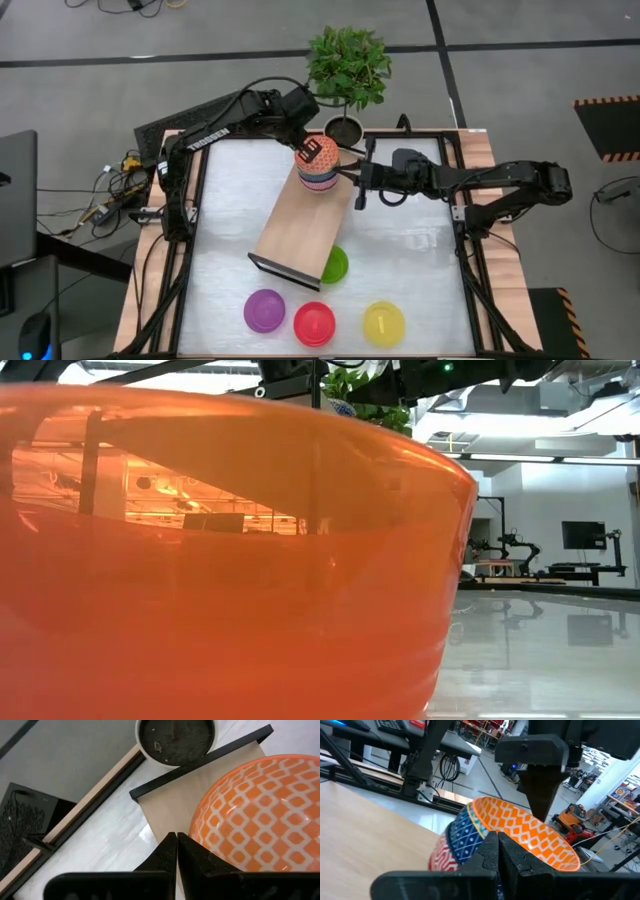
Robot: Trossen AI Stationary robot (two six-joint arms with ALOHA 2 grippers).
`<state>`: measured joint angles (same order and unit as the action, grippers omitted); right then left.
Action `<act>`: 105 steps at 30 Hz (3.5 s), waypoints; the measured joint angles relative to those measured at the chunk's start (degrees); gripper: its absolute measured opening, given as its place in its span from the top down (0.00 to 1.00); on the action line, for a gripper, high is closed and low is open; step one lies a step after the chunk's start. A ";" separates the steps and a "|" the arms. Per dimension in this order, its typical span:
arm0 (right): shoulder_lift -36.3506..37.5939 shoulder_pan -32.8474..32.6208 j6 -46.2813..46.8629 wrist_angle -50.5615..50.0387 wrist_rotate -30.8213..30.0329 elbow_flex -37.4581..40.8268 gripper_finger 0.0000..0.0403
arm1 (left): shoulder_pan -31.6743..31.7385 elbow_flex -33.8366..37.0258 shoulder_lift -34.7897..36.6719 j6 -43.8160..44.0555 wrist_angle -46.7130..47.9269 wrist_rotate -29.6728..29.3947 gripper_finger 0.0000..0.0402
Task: Place and stack bowls onto a shelf
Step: Stack the orange patterned bowl on top of the yellow patterned bowl on the shelf, then put the green bowl on the shelf
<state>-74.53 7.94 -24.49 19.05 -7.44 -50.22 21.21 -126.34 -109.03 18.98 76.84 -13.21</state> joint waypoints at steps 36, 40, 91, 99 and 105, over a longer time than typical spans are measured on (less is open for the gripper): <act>-0.78 -0.32 0.45 -6.54 1.11 0.04 0.95 | 0.28 -0.45 -0.02 -3.35 -1.91 3.88 1.00; -0.78 -0.32 0.46 -6.82 1.11 0.04 0.95 | 0.25 -5.27 0.30 -3.34 -2.96 3.95 1.00; -0.78 -0.32 0.00 -7.27 -0.13 0.04 0.95 | 5.79 -5.88 -3.63 -3.92 -3.45 20.92 1.00; 0.91 -2.37 -1.30 -6.62 -0.39 0.11 0.95 | 5.77 -5.86 -1.31 -3.28 -0.77 22.46 1.00; 1.83 -5.85 2.08 -9.54 -0.35 0.11 0.95 | 4.71 -5.88 3.80 0.30 -1.25 21.57 1.00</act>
<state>-72.69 2.09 -22.41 9.52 -7.79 -50.11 25.93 -132.22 -105.23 19.29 75.59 8.35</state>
